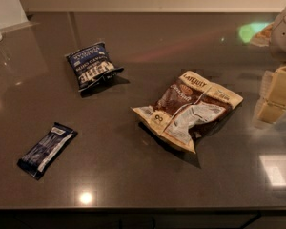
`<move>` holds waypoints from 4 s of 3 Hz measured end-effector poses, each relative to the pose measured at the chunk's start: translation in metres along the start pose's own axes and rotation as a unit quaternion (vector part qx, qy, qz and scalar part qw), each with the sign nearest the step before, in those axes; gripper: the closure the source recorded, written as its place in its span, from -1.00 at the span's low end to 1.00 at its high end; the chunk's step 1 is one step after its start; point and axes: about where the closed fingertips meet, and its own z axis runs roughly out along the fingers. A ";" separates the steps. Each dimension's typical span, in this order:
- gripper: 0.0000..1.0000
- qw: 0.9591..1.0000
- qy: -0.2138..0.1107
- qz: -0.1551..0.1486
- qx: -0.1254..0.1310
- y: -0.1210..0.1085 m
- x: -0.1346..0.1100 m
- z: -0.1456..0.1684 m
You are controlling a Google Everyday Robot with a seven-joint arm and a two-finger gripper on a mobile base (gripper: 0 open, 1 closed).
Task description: Pick brown chip bag
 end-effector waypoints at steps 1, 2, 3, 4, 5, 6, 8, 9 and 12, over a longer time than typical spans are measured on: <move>-1.00 1.000 -0.001 0.000 0.001 0.000 -0.001 -0.001; -1.00 1.000 -0.021 -0.006 -0.018 0.010 -0.020 0.013; -1.00 0.998 -0.054 -0.010 -0.037 0.023 -0.042 0.037; -1.00 0.996 -0.064 0.000 -0.061 0.035 -0.064 0.064; -1.00 0.995 -0.063 0.023 -0.071 0.043 -0.079 0.087; -1.00 0.995 -0.060 0.046 -0.072 0.049 -0.090 0.107; -1.00 0.994 -0.077 0.059 -0.058 0.056 -0.101 0.138; -1.00 0.994 -0.070 0.063 -0.055 0.056 -0.103 0.151; 0.30 0.995 -0.037 0.083 -0.043 0.041 -0.101 0.154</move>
Offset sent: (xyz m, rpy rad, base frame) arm -0.0038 0.0573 -0.0332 0.1100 0.0809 0.0773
